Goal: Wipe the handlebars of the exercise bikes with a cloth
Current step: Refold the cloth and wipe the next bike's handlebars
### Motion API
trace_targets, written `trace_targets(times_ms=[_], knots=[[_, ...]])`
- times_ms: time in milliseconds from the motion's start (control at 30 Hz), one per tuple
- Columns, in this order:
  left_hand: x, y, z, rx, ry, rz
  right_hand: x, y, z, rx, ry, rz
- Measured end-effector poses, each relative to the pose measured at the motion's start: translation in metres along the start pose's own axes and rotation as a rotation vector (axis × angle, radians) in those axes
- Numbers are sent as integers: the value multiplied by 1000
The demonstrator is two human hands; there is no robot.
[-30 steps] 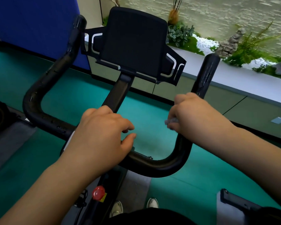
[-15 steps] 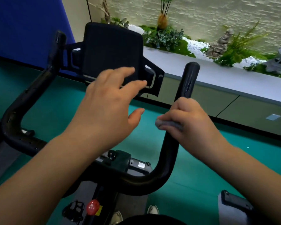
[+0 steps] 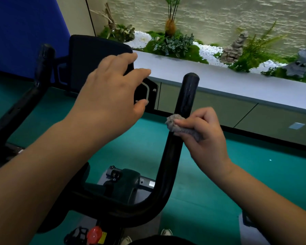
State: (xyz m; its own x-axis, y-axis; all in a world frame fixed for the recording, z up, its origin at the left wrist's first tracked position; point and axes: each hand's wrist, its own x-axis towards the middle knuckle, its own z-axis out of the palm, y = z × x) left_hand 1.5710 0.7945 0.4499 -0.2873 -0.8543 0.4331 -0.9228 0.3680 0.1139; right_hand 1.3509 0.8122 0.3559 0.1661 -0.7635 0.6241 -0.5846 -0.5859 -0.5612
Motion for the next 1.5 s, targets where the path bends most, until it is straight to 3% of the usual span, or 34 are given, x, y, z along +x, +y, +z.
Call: trace_targets(times_ms=[167, 300, 500, 733, 900, 1100, 1367, 1500], knots=[[3, 7, 8, 44, -29, -13, 38, 8, -3, -85, 31, -70], [6, 12, 9, 58, -7, -42, 63, 9, -6, -28, 134, -2], [7, 16, 16, 69, 29, -54, 12, 11, 2, 14, -2, -52], [8, 25, 24, 91, 89, -81, 74, 15, -8, 11, 145, -60], [8, 23, 28, 78, 112, -101, 22, 13, -1, 21, 38, -84], [10, 24, 31, 54, 126, -116, 90, 17, -14, -60, 140, -109], [9, 25, 34, 55, 162, -125, 34, 4, -6, -96, -71, -196], [10, 25, 34, 55, 167, -125, 66, 16, -10, -21, 76, -109]])
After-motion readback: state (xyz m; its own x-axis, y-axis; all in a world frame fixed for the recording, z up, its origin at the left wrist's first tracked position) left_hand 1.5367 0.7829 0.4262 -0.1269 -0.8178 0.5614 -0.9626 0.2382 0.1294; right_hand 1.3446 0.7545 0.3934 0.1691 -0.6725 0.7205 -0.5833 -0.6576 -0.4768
